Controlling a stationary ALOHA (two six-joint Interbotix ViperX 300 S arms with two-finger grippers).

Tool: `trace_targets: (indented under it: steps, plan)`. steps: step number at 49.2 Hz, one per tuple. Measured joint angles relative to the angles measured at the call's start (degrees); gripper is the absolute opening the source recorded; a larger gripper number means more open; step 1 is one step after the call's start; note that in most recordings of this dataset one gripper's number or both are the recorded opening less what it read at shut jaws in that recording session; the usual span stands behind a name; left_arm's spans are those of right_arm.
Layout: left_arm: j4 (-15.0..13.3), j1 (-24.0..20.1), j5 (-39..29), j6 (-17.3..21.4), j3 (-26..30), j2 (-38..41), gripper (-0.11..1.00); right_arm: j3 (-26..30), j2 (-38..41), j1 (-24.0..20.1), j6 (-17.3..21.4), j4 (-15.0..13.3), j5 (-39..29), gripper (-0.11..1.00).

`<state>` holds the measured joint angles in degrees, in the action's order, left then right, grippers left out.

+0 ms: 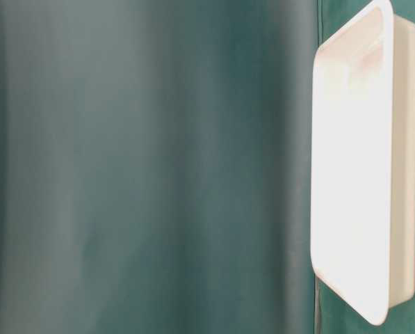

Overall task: Pick up the tape from a random location and place it into the white case.
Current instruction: 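Open the left gripper and start moving it toward the red tape roll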

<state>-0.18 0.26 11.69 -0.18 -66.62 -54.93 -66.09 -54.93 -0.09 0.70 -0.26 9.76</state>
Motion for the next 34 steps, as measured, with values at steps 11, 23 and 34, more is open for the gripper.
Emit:
trace_targets:
  steps: [11, 23, 34]
  plan:
    - [0.09, 0.0, -0.62, -0.09, 0.0, 0.09, 1.0, 0.09, 0.0, 0.0, 0.0, 0.0, -0.35, 0.92]
    - [0.09, 0.18, -0.7, -0.09, 0.0, 0.09, 1.0, 0.09, 0.0, 0.0, 0.0, 0.0, -0.53, 0.92]
    - [0.0, 4.13, -0.7, -0.09, 0.0, 0.09, 1.0, 0.09, -0.09, 0.0, 0.0, 0.0, -0.62, 0.92]
